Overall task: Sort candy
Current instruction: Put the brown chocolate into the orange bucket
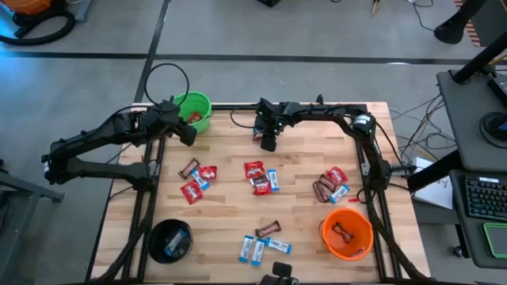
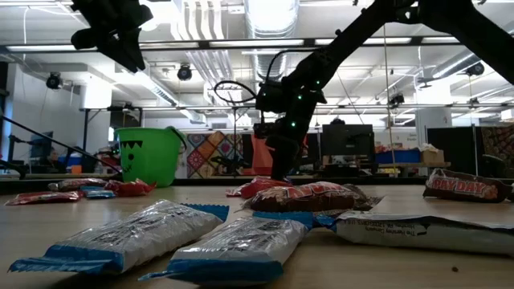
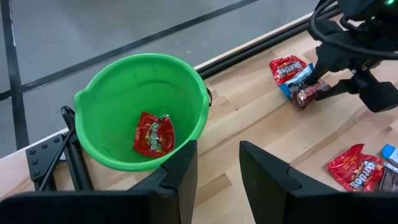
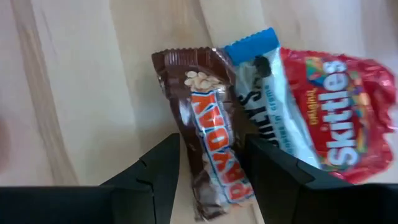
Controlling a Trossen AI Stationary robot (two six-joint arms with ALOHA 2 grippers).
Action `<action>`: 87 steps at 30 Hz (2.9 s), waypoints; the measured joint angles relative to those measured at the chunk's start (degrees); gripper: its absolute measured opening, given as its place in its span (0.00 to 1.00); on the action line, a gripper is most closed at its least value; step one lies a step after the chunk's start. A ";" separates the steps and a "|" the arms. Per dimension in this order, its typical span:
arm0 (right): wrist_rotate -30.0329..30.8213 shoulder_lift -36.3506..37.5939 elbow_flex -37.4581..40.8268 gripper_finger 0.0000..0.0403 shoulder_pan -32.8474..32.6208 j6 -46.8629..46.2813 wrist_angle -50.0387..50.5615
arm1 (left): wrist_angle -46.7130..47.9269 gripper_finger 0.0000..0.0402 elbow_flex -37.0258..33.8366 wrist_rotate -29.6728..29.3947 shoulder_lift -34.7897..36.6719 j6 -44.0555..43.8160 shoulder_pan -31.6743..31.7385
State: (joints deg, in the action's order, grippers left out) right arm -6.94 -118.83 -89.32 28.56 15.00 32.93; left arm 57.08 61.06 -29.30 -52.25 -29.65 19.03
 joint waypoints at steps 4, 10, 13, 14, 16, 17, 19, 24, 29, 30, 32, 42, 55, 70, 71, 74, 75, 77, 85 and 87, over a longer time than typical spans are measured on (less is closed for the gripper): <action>-1.07 -1.26 -0.04 0.42 0.00 -0.04 0.61 | 0.04 0.26 0.00 0.00 0.00 -0.39 0.00; -1.29 -1.92 -0.09 0.40 0.00 -0.44 0.72 | 0.07 0.26 0.00 0.15 0.02 -0.85 0.00; -1.37 -1.85 -0.07 0.35 0.00 -1.15 0.87 | 0.09 0.26 0.00 0.22 0.02 -0.85 0.00; -1.43 -1.85 -0.13 0.32 0.00 -1.75 0.91 | 0.09 0.26 0.00 0.22 0.02 -0.85 0.00; -1.53 -1.85 -0.20 0.25 0.00 -2.44 1.03 | 0.09 0.26 0.00 0.25 0.02 -0.85 0.00; -1.80 -1.85 -0.20 0.21 0.00 -2.86 1.05 | 0.09 0.26 0.00 0.26 0.02 -0.85 0.00; -2.51 -1.85 -0.20 0.14 0.00 -3.79 1.11 | 0.09 0.26 0.00 0.26 0.02 -0.85 0.00; -2.55 -1.45 -0.17 0.08 0.00 -6.99 1.92 | 0.20 0.26 0.00 0.31 0.02 -0.85 0.00; -2.44 0.62 0.15 0.06 -0.02 -11.68 4.21 | 1.04 0.26 0.00 1.48 0.24 -0.85 0.00; -2.27 1.11 0.17 0.06 -0.07 -12.62 4.27 | 1.11 0.26 0.00 1.50 0.25 -0.85 0.00; -2.29 2.53 0.17 0.06 -0.29 -14.35 4.19 | 1.38 0.26 0.00 1.51 0.36 -0.85 0.00; -1.98 9.83 0.17 0.07 -2.62 -20.98 6.86 | 1.35 0.26 0.00 1.50 0.59 -2.48 0.00; -0.58 21.85 0.50 0.08 -16.14 -37.76 25.55 | 2.73 0.26 0.00 3.32 0.66 -0.60 0.00; 3.90 31.71 0.52 0.08 -37.26 -67.52 46.26 | 3.89 0.26 0.00 7.76 0.66 1.97 -0.02; 3.92 32.34 0.52 0.08 -39.10 -69.62 46.70 | 3.85 0.26 0.00 7.76 0.66 1.92 -0.02; 3.86 33.99 0.52 0.08 -44.53 -75.65 48.80 | 3.87 0.26 0.00 7.76 0.66 1.09 -0.09; 3.79 34.37 0.52 0.08 -46.40 -77.83 49.92 | 3.87 0.26 0.00 7.82 0.66 0.64 -0.10; 3.89 35.19 0.52 0.08 -50.25 -82.71 52.37 | 3.85 0.26 0.00 7.87 0.66 -0.96 -0.20; 3.33 36.09 0.52 0.08 -65.99 -99.63 53.68 | 2.27 0.26 0.00 12.37 0.66 -4.38 -0.89; 3.32 35.78 0.52 0.08 -69.22 -102.41 53.74 | 0.92 0.26 0.00 12.37 0.66 -4.42 -1.23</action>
State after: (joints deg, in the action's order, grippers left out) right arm -3.62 -83.05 -88.79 -40.66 -87.41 86.67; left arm 58.00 61.06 -16.93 -51.59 -34.06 17.79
